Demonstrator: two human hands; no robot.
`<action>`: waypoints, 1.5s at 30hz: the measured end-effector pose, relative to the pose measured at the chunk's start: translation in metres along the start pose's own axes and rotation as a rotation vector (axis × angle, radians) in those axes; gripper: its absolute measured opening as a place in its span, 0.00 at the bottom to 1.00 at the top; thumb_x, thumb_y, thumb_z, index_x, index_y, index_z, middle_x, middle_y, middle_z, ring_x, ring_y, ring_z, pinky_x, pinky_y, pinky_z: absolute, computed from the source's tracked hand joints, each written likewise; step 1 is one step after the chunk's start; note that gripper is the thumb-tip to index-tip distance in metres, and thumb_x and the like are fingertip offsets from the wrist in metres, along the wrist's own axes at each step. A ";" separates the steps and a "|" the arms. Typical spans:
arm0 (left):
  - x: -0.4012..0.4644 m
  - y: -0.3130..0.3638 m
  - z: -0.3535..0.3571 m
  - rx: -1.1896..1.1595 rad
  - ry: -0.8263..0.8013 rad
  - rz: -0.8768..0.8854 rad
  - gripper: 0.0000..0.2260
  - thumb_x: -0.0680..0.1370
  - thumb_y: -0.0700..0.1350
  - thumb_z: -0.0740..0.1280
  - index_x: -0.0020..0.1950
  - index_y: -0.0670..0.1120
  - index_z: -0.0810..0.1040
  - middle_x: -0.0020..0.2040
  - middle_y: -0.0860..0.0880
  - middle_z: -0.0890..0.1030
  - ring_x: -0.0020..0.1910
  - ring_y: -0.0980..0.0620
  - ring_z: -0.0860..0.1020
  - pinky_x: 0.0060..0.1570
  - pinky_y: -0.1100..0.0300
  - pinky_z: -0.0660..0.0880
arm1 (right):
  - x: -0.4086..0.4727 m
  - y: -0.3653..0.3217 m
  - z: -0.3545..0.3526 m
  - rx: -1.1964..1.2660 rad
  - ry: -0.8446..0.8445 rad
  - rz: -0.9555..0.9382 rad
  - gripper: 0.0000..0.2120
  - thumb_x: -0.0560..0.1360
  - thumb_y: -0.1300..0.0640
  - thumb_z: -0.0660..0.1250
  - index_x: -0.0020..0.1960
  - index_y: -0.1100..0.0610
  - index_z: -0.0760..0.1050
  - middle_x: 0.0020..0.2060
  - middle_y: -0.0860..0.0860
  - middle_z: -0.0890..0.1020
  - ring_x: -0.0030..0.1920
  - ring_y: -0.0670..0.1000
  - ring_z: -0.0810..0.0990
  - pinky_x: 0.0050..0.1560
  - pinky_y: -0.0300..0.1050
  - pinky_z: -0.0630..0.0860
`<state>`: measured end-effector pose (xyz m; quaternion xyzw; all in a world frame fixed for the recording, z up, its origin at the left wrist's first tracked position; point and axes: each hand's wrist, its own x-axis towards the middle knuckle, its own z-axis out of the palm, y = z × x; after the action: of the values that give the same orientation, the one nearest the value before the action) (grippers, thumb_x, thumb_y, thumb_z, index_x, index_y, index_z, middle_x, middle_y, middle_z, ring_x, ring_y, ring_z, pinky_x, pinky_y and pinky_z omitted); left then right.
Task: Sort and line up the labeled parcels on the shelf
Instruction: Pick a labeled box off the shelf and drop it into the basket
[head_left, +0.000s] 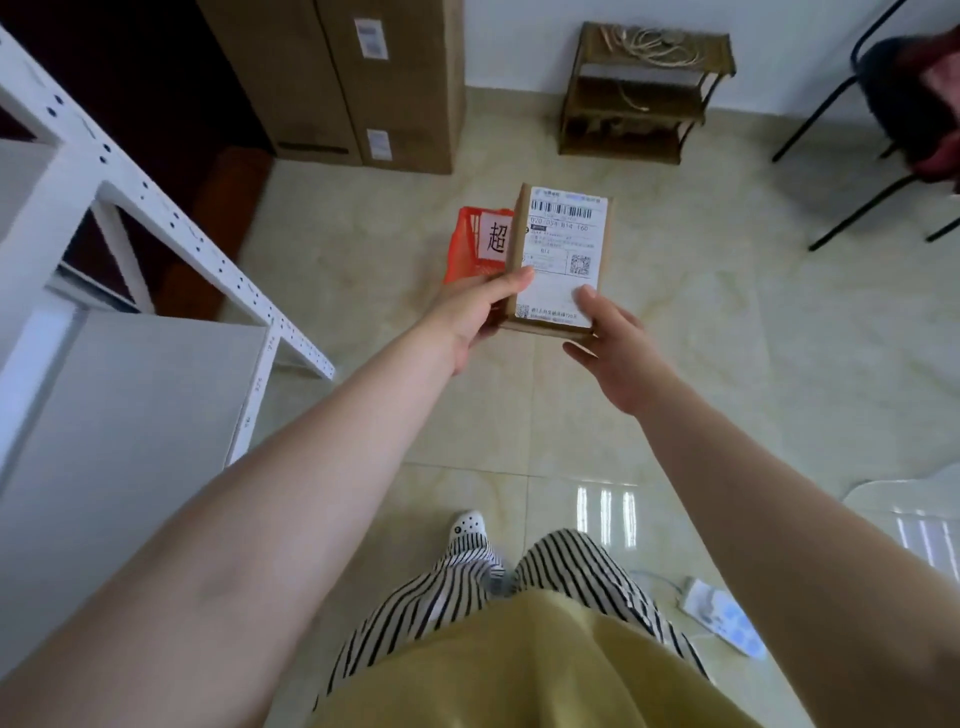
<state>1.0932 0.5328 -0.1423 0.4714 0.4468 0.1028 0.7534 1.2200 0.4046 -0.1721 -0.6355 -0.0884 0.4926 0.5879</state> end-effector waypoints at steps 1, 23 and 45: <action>0.011 0.012 0.003 -0.004 -0.020 0.008 0.05 0.74 0.47 0.71 0.49 0.49 0.81 0.40 0.55 0.85 0.39 0.59 0.82 0.41 0.65 0.76 | 0.012 -0.008 -0.001 0.013 0.013 -0.002 0.30 0.67 0.42 0.73 0.66 0.53 0.76 0.58 0.50 0.83 0.60 0.51 0.81 0.61 0.47 0.75; 0.311 0.178 -0.012 -0.053 0.088 -0.102 0.07 0.74 0.50 0.72 0.47 0.47 0.81 0.41 0.50 0.85 0.44 0.52 0.83 0.51 0.59 0.79 | 0.331 -0.166 0.021 -0.026 -0.092 0.133 0.19 0.77 0.50 0.69 0.66 0.54 0.76 0.51 0.47 0.85 0.50 0.47 0.84 0.49 0.40 0.76; 0.688 -0.054 -0.091 0.468 0.297 -0.318 0.16 0.78 0.54 0.66 0.60 0.46 0.81 0.53 0.46 0.84 0.50 0.47 0.81 0.48 0.60 0.73 | 0.681 0.111 0.012 -0.021 0.150 0.423 0.16 0.78 0.52 0.67 0.65 0.50 0.76 0.47 0.49 0.87 0.45 0.52 0.87 0.46 0.49 0.82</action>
<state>1.4078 0.9568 -0.5963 0.5360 0.6316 -0.0538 0.5576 1.4990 0.8512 -0.6182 -0.6808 0.0857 0.5552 0.4700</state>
